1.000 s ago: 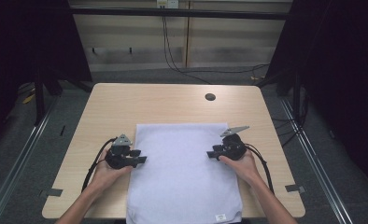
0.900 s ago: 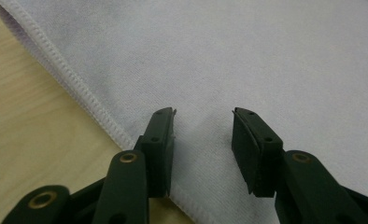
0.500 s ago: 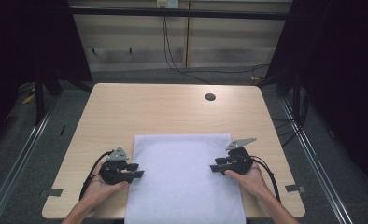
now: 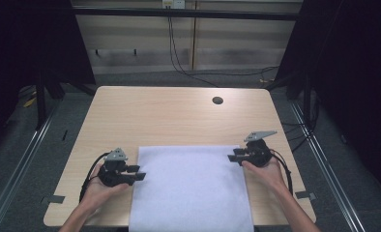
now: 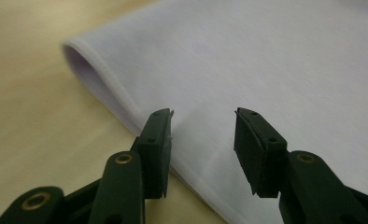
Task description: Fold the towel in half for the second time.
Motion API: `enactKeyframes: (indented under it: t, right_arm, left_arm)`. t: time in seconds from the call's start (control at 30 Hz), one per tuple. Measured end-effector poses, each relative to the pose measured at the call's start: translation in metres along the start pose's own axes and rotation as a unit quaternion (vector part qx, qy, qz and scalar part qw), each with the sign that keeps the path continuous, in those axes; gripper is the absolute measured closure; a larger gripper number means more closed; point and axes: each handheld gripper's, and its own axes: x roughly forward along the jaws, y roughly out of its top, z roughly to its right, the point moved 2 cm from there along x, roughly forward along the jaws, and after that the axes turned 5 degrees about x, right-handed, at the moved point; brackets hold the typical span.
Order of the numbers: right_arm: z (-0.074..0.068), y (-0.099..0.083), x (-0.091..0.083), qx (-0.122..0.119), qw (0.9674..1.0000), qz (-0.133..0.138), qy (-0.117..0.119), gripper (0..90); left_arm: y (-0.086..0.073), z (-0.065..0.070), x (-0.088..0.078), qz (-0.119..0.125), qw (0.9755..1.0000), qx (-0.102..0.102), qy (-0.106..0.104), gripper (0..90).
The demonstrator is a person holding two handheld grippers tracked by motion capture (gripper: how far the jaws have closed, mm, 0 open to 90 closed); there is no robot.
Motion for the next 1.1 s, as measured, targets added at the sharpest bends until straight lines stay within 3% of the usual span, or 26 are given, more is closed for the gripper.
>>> enactKeyframes:
  t: [0.03,0.07,0.1,0.13,0.2,0.4,0.43,0.47,0.53,0.6,0.67,0.7,0.77,0.87,0.9,1.1]
  right_arm:
    - [0.013,0.006,0.004,0.016,0.9999,0.003,-0.003,56.3]
    - [0.019,0.007,0.007,0.02,0.9998,0.004,-0.005,54.2]
    - [0.019,0.007,0.007,0.02,0.9998,0.004,-0.005,54.2]
    - [0.028,0.008,0.013,0.032,0.9994,-0.007,-0.009,52.9]
    - [0.036,0.004,0.021,0.045,0.9988,-0.016,-0.013,51.8]
    - [0.041,0.0,0.029,0.043,0.9987,-0.021,-0.016,53.4]
    - [0.038,-0.001,0.03,0.032,0.9993,-0.02,-0.005,61.9]
    - [0.038,-0.001,0.03,0.032,0.9993,-0.02,-0.005,61.9]
    - [0.036,-0.001,0.031,0.024,0.9994,-0.026,-0.001,74.3]
    - [0.035,-0.002,0.031,0.03,0.9992,-0.026,0.009,79.5]
    - [0.035,-0.002,0.031,0.03,0.9991,-0.027,0.011,82.6]
    - [0.035,-0.001,0.031,0.032,0.999,-0.027,0.014,83.4]
    - [0.035,-0.002,0.03,0.035,0.999,-0.025,0.014,84.3]
    - [0.034,-0.002,0.03,0.038,0.9988,-0.025,0.014,84.8]
    - [0.035,-0.002,0.03,0.039,0.9988,-0.022,0.019,84.9]
    - [0.035,-0.001,0.029,0.045,0.9985,-0.022,0.019,85.1]
  left_arm:
    - [0.004,-0.004,0.002,0.0,1.0,-0.002,0.001,54.6]
    - [0.01,-0.012,0.004,0.012,0.9999,-0.007,0.01,54.0]
    - [0.01,-0.012,0.004,0.012,0.9999,-0.007,0.01,53.5]
    - [0.013,-0.016,0.005,0.013,0.9998,-0.011,0.01,52.6]
    - [0.021,-0.029,0.01,0.013,0.9995,-0.018,0.024,50.3]
    - [0.026,-0.046,0.018,0.019,0.9984,-0.035,0.039,47.1]
    - [0.027,-0.051,0.022,0.023,0.9979,-0.04,0.046,46.8]
    - [0.027,-0.051,0.022,0.023,0.9979,-0.04,0.046,46.5]
    - [0.029,-0.054,0.031,0.027,0.9975,-0.043,0.05,46.1]
    - [0.029,-0.053,0.036,0.019,0.9976,-0.031,0.059,44.5]
    - [0.031,-0.054,0.04,0.019,0.9979,-0.037,0.05,43.9]
    - [0.031,-0.054,0.04,0.019,0.9979,-0.037,0.05,44.9]
    - [0.032,-0.051,0.043,0.008,0.9991,-0.018,0.038,52.0]
    - [0.031,-0.048,0.045,-0.003,0.9991,-0.003,0.041,55.2]
    - [0.03,-0.049,0.044,-0.006,0.999,-0.002,0.043,63.6]
    - [0.024,-0.052,0.046,-0.009,0.9996,-0.006,0.027,77.5]
